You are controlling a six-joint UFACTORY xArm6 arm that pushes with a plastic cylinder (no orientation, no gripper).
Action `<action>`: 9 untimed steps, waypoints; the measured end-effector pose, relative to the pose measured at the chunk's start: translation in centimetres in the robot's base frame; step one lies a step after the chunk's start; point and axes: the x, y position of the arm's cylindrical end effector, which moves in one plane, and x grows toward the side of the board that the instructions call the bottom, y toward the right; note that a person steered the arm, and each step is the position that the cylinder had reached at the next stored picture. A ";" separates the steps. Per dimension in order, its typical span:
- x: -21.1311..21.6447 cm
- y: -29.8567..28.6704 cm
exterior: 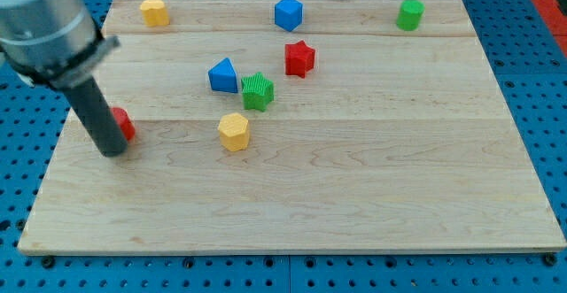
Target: Place the blue triangle at the center right of the board
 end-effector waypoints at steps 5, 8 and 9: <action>-6.1 2.2; -6.1 5.5; -6.1 6.6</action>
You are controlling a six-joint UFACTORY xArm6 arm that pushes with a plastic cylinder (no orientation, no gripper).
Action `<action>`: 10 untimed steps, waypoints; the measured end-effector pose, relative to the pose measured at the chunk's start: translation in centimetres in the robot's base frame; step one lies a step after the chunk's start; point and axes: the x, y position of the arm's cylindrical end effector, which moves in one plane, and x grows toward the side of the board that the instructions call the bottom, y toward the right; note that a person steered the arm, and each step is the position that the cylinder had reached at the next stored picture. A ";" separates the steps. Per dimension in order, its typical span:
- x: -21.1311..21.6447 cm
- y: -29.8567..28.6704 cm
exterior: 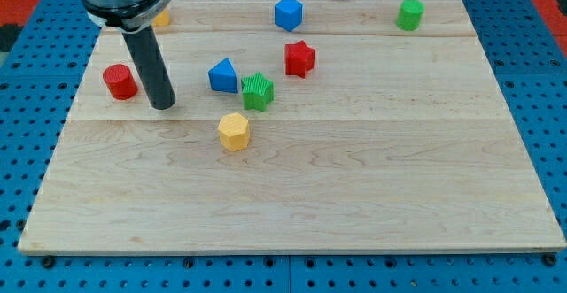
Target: Place the blue triangle at the center right of the board
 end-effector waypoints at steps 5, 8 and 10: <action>-2.8 15.7; -7.7 5.9; -6.2 4.3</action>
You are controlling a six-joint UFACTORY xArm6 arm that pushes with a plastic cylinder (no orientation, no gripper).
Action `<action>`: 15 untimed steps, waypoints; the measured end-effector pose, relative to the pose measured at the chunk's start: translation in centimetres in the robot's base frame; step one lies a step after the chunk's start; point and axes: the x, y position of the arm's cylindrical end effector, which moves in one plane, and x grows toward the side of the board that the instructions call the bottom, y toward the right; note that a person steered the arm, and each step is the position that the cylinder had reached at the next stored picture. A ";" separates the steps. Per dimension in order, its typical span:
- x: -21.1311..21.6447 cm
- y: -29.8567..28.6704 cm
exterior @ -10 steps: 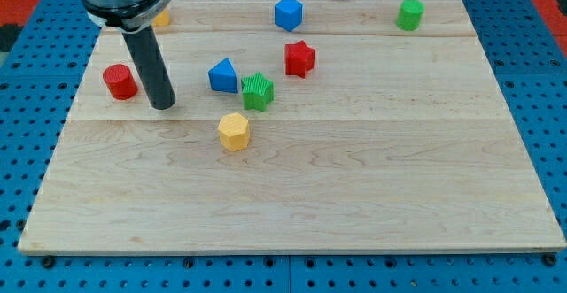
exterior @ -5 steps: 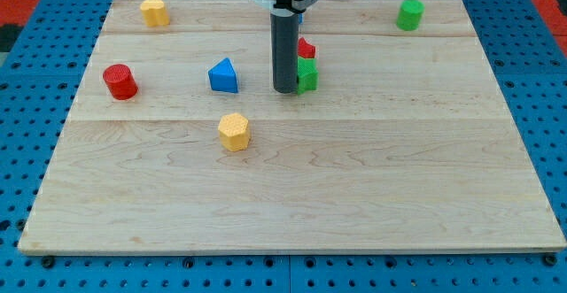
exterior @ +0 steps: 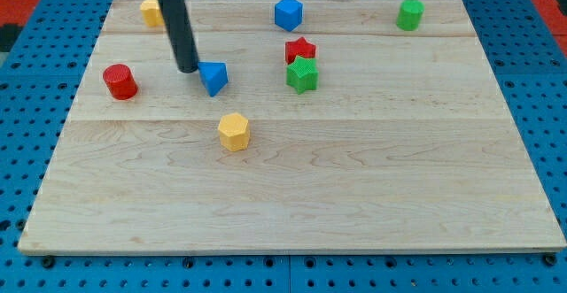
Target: Place the blue triangle at the center right of the board
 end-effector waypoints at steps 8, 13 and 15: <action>10.1 9.9; 8.9 27.7; 7.7 22.4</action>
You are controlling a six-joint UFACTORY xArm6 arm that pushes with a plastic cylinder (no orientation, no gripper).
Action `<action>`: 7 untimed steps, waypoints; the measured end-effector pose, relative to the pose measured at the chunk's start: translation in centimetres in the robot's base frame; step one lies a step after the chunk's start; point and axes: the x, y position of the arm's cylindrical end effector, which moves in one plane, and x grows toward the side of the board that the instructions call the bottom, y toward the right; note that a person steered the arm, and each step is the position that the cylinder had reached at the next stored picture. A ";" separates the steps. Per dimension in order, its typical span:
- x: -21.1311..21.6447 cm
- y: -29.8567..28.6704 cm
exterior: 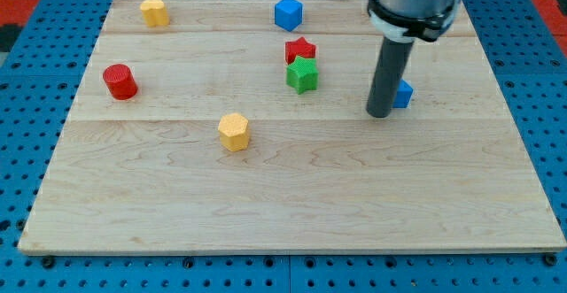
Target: Place the blue triangle at the center right of the board
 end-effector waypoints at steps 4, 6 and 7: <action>-0.6 5.0; 1.2 6.5; 0.0 7.4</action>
